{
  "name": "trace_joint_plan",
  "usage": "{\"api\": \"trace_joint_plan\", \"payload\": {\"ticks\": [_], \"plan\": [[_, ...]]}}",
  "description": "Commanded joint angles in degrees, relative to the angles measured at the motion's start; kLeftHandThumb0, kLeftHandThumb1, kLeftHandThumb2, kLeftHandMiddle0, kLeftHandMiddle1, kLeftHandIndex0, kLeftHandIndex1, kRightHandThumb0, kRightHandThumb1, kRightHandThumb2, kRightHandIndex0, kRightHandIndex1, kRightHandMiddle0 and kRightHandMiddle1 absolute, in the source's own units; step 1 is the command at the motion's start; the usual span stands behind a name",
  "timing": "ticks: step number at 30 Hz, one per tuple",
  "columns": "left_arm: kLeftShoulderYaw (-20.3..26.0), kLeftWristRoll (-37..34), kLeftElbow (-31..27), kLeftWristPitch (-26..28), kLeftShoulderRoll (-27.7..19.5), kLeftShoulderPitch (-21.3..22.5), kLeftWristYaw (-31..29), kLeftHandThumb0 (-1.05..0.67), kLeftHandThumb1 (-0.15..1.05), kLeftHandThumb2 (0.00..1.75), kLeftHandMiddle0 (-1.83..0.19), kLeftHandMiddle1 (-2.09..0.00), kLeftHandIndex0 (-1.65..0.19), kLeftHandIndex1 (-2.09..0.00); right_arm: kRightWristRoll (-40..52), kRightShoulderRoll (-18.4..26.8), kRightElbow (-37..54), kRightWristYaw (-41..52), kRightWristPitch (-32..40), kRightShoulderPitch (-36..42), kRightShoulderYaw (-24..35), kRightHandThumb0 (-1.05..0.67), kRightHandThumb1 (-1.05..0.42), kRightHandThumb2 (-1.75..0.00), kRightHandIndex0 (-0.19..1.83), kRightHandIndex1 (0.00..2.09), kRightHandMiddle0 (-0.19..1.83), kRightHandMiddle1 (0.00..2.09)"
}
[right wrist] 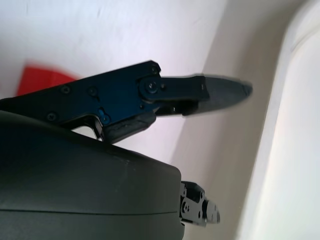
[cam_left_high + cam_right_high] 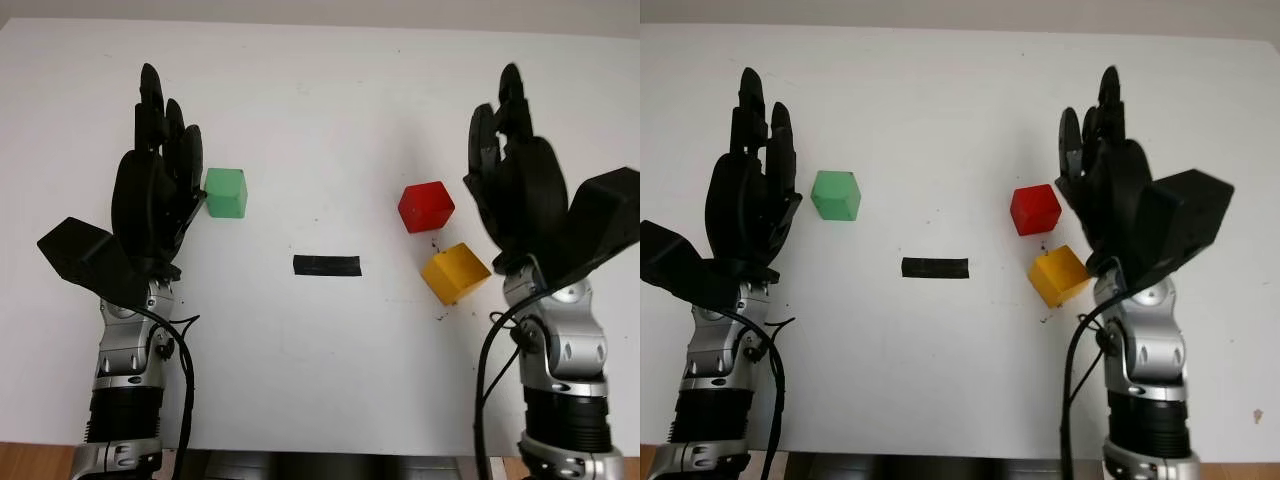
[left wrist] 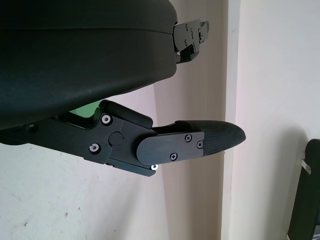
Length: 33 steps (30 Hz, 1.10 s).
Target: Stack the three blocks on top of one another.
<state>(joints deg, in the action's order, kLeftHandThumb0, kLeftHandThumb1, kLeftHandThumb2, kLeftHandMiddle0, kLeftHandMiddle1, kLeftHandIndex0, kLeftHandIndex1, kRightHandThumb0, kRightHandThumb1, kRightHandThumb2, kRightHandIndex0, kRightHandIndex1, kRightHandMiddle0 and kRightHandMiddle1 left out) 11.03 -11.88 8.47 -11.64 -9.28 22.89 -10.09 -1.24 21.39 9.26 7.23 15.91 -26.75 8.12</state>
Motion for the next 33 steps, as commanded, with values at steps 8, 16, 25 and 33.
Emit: {"api": "trace_joint_plan", "payload": {"ticks": [8, 16, 25, 33], "plan": [[-0.30, 1.06, 1.66, -1.95, 0.37, 0.23, 0.53, -0.70, 1.05, 0.53, 0.19, 0.00, 0.19, 0.00, -14.00, 16.35, -3.83, 8.47, 0.14, -7.09, -5.09, -0.61, -0.84, -0.05, 0.06, 0.28, 0.05, 0.68], [-0.37, 0.81, 3.46, -3.50, 1.26, 1.08, 0.86, -0.69, 1.05, 0.52, 0.19, 0.00, 0.19, 0.00, -21.31, 23.89, -9.44, 16.26, -5.45, -10.78, -10.56, -0.55, -0.81, -0.05, 0.09, 0.16, 0.18, 0.60], [-0.57, 0.81, 4.73, -4.87, 1.12, 1.51, 0.52, -0.69, 1.05, 0.54, 0.19, 0.00, 0.19, 0.00, -27.13, 27.83, -8.84, 22.77, -12.10, -10.28, -14.43, -0.53, -0.79, -0.05, 0.12, 0.07, 0.35, 0.30], [-0.37, 0.78, 4.98, -5.57, 1.37, 1.64, 0.92, -0.68, 1.05, 0.55, 0.19, 0.00, 0.19, 0.00, -30.37, 27.61, -8.63, 25.21, -15.60, -10.27, -16.40, -0.57, -0.77, -0.05, 0.14, 0.07, 0.41, 0.24]]}}
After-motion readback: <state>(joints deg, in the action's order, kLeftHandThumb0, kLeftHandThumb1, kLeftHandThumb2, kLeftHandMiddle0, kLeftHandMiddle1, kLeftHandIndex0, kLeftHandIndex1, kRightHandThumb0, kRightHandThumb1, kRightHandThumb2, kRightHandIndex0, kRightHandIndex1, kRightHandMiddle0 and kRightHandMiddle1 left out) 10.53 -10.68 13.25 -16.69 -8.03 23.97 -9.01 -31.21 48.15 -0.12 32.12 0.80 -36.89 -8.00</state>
